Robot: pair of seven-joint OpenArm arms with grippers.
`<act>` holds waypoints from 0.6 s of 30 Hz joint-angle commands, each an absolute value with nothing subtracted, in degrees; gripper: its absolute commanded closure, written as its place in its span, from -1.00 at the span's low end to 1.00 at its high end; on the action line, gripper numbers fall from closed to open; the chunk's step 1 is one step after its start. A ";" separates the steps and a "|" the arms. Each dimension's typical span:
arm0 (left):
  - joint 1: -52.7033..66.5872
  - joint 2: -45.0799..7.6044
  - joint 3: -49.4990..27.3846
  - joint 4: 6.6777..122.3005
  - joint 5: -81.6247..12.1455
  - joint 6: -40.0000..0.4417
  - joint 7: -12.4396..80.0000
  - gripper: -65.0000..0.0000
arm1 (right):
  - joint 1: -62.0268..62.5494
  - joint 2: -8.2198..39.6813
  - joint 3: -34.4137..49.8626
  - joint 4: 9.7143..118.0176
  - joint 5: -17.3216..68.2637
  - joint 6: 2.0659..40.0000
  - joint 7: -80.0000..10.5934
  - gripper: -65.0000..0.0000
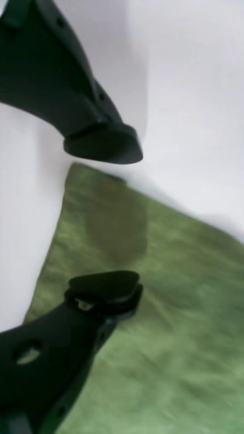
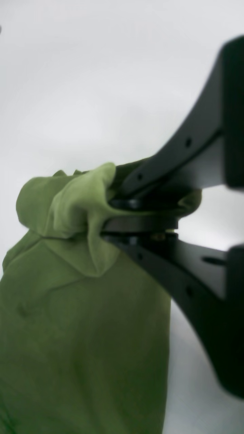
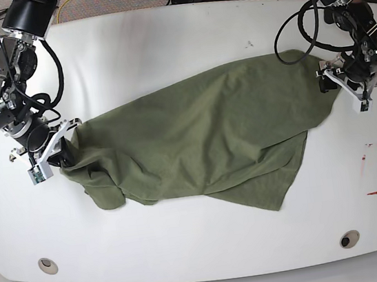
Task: Fold the T-shirt properly
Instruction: 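Regrasp the shirt edge with the left gripper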
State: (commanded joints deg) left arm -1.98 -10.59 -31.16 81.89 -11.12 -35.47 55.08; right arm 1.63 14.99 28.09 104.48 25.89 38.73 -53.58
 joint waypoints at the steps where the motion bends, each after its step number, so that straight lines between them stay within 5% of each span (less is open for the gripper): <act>1: -1.98 -10.59 -30.81 81.63 -11.12 -36.44 55.16 -0.37 | 1.63 14.99 28.09 104.48 25.89 38.73 -53.58 1.00; 6: -1.63 -10.24 -30.55 81.19 -10.95 -40.00 57.19 -0.36 | 1.63 14.64 28.09 104.48 25.89 38.73 -53.58 1.00; 18: 0.13 -8.66 -29.93 81.71 -11.03 -40.00 64.57 -0.25 | 1.80 14.55 27.82 104.40 25.89 38.73 -53.58 1.00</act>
